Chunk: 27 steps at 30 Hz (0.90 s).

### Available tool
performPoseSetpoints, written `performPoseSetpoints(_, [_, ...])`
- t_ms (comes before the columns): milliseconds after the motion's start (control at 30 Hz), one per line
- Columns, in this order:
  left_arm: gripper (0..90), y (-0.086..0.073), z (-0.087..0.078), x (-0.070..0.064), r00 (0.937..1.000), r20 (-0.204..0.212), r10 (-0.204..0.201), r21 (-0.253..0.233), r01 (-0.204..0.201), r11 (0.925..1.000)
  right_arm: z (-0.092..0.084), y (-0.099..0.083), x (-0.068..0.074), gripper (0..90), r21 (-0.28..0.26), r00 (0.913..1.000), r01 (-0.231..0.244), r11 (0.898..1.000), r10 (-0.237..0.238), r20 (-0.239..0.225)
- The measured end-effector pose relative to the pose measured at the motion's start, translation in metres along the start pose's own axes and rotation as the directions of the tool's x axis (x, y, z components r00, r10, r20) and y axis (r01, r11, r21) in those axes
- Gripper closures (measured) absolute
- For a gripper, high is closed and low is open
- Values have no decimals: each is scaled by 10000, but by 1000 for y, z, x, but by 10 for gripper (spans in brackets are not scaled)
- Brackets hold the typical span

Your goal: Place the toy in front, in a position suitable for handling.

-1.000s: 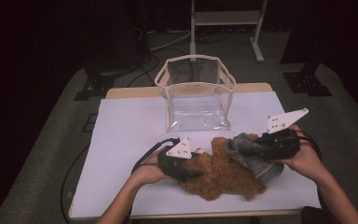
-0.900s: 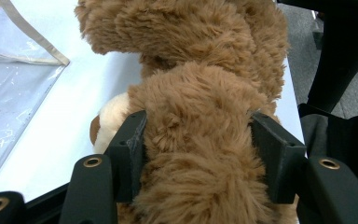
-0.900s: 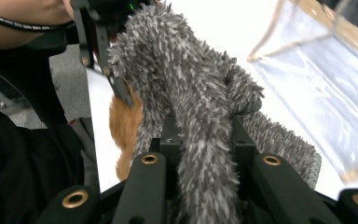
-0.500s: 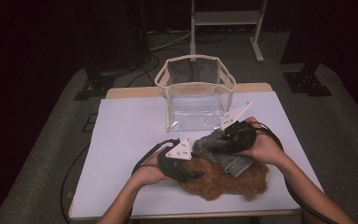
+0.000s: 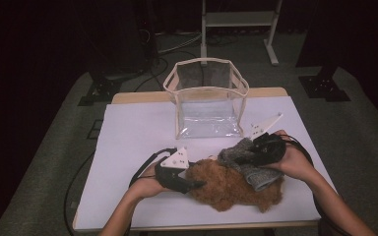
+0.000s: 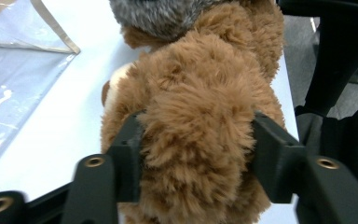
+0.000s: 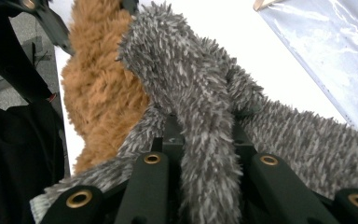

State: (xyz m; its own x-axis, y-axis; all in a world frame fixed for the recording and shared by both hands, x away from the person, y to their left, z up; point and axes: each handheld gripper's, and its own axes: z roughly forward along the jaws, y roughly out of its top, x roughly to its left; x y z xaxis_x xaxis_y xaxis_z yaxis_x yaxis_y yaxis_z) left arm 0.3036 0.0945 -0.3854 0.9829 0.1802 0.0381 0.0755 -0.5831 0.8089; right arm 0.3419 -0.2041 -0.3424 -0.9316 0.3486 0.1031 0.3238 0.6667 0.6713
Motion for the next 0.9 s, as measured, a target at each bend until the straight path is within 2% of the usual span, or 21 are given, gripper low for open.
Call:
performPoseSetpoints(33, [468, 0, 2, 0, 10000, 9, 12, -21, -12, 10000, -1, 4, 3, 745, -85, 9999, 104, 9999, -104, 38])
performPoseSetpoints(67, [471, 0, 3, 0, 10000, 34, -92, -93, 92, 9999, -5, 13, 10, 744, -289, 9992, 408, 9987, -408, 4])
performPoseSetpoints(133, [470, 1, 4, 2, 9999, 11, -117, -92, 117, 9999, -6, 17, 13, 744, -368, 9986, 521, 9980, -522, -22])
performPoseSetpoints(167, [469, 3, 5, 2, 10000, 7, -91, -55, 91, 9999, -4, 28, 21, 743, -556, 9962, 820, 9951, -834, -231])
performPoseSetpoints(233, [468, 4, 6, 2, 10000, 13, -93, -91, 93, 9999, -2, 31, 24, 742, -488, 9950, 963, 9942, -976, -235])
performPoseSetpoints(333, [456, 4, 6, 1, 10000, -28, 4, -55, -4, 10000, 13, 33, 28, 741, -16, 9916, 1244, 9922, -1243, -368])
performPoseSetpoints(400, [404, 2, 4, 1, 10000, -39, -32, -194, 31, 9998, 22, 20, 23, 744, 490, 9949, 1001, 9938, -994, -162])
performPoseSetpoints(433, [382, 2, 4, 1, 10000, -39, -32, -194, 31, 9998, 22, 20, 23, 744, 490, 9949, 1001, 9938, -994, -162])
performPoseSetpoints(467, [382, 1, 3, 1, 9999, -97, -59, -220, 57, 9997, 20, 16, 21, 745, 438, 9955, 937, 9946, -930, -164])
performPoseSetpoints(533, [278, -2, 1, 3, 9997, -155, -185, -207, 182, 9996, 11, -1, 13, 748, 208, 9982, 590, 9980, -587, -124])
performPoseSetpoints(800, [173, -18, 5, 5, 9984, 70, -561, -254, 562, 9981, 7, -13, 9, 752, 41, 9990, 428, 9991, -427, -90])
performPoseSetpoints(900, [148, -24, 7, 8, 9976, 229, -659, -508, 670, 9965, 7, -16, 7, 752, -25, 9993, 352, 9994, -352, -107])
